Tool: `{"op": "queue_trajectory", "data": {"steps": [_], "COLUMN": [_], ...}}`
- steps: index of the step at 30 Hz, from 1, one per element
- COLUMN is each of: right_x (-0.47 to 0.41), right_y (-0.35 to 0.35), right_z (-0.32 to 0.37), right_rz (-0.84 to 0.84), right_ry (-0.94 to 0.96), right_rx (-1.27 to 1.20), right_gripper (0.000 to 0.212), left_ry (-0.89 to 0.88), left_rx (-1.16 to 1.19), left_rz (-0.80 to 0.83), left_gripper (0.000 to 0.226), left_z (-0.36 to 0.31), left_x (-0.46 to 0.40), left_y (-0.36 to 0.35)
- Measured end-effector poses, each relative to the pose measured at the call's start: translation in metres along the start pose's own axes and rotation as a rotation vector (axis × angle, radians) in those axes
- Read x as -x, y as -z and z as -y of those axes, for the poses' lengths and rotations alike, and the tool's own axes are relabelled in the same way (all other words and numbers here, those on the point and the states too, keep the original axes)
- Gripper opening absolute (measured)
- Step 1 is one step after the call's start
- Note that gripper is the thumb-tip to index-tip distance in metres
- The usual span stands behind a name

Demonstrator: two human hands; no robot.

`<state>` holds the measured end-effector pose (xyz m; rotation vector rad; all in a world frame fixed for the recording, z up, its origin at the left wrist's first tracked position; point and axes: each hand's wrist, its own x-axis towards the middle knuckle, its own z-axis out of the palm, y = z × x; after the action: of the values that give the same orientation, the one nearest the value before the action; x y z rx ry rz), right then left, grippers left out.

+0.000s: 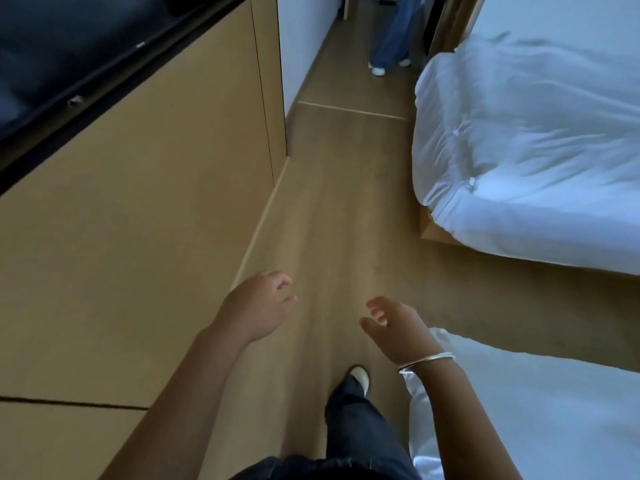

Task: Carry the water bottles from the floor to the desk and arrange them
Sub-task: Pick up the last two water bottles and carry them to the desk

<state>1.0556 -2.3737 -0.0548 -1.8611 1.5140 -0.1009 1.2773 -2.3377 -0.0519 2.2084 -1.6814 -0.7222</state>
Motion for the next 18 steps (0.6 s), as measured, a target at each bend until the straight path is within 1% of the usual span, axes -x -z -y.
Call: {"op": "queue_trajectory", "data": {"steps": [5, 11, 14, 18], "right_x": [-0.095, -0.224, -0.281, -0.347], "right_y": [0.046, 0.116, 0.138, 0.160], "right_z": [0.000, 0.012, 0.019, 0.026], "right_rz": [0.030, 0.035, 0.055, 0.088], "right_ry": [0.021, 0.120, 0.170, 0.192], "right_rx": [0.039, 0.172, 0.227, 0.287], "right_gripper": [0.036, 0.038, 0.040, 0.042], "left_ry": [0.011, 0.049, 0.087, 0.094], "left_rx": [-0.039, -0.104, -0.142, -0.154], "left_rz": [0.016, -0.005, -0.020, -0.017], "left_gripper": [0.038, 0.042, 0.042, 0.044], "left_z": [-0.021, -0.064, -0.076, -0.082], "left_x": [-0.103, -0.233, -0.285, -0.338], "left_y": [0.010, 0.031, 0.040, 0.047]}}
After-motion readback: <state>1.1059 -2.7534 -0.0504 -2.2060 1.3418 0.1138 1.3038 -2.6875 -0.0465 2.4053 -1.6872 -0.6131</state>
